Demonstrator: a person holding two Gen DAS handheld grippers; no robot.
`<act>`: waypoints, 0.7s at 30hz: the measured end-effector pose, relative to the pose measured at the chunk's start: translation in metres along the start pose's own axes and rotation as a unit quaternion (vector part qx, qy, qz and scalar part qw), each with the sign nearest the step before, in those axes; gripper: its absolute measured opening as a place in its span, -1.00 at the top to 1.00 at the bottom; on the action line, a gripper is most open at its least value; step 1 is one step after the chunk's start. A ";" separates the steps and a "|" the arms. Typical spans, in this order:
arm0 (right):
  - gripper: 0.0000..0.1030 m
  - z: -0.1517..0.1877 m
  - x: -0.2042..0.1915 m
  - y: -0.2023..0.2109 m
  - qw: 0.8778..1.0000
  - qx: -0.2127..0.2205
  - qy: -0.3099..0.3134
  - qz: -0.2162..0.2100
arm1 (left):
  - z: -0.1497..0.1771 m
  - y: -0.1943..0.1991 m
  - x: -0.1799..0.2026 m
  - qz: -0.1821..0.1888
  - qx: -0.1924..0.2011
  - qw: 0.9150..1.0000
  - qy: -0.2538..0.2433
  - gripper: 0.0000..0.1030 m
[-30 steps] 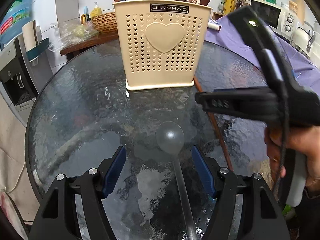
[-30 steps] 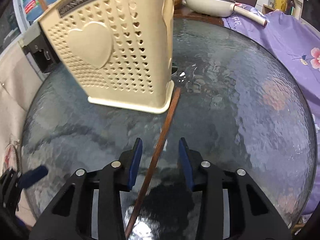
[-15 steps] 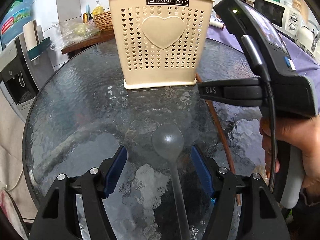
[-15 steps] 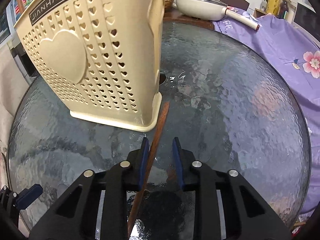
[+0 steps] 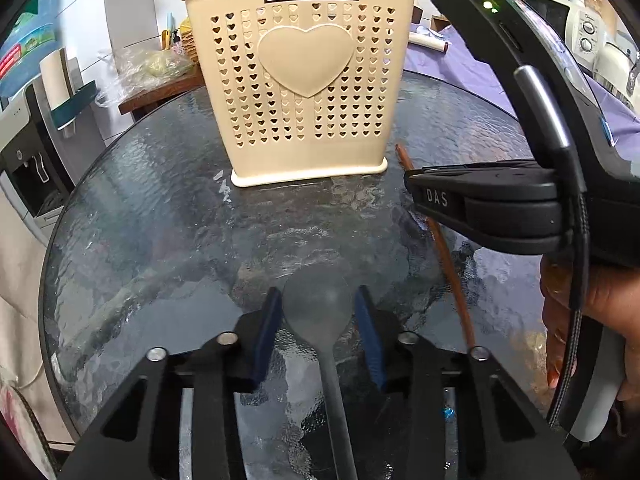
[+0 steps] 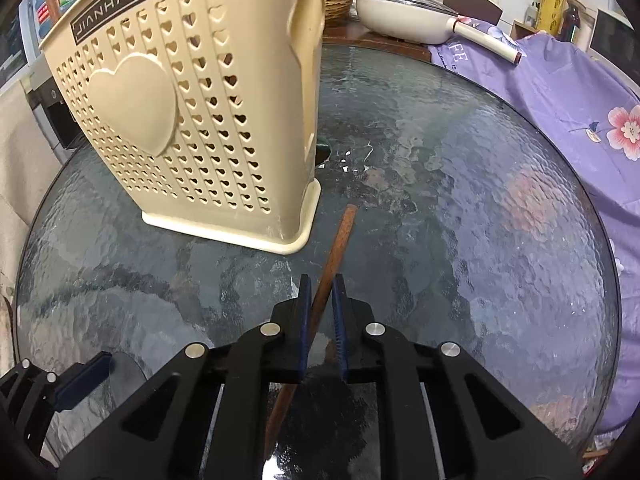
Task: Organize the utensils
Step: 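Close the left tool on a metal spoon while the right tool grasps a wooden chopstick, then lift the metal spoon and wooden chopstick and carry them above the holder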
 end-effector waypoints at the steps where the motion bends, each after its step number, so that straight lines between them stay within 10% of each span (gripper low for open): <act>1: 0.83 0.001 0.001 0.001 1.000 0.000 -0.003 -0.004 | 0.000 0.000 0.000 0.000 0.000 1.000 0.001 0.31; 11: 0.86 0.007 0.015 0.009 0.997 0.013 -0.043 -0.064 | -0.003 0.004 -0.004 0.017 0.009 1.000 0.013 0.32; 21: 0.85 0.007 0.032 0.070 0.981 0.115 -0.061 -0.142 | -0.015 0.034 -0.021 0.041 0.055 0.997 0.044 0.32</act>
Point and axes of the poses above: each gripper's, at about its wrist camera, not at the fingertips, and y roughly against the way its jaws point, x to its right, z to its underside, the point moved 2 cm from there along -y, roughly the way its jaws point, and after that the axes turned 2 degrees about z, right-handed, at the moved point
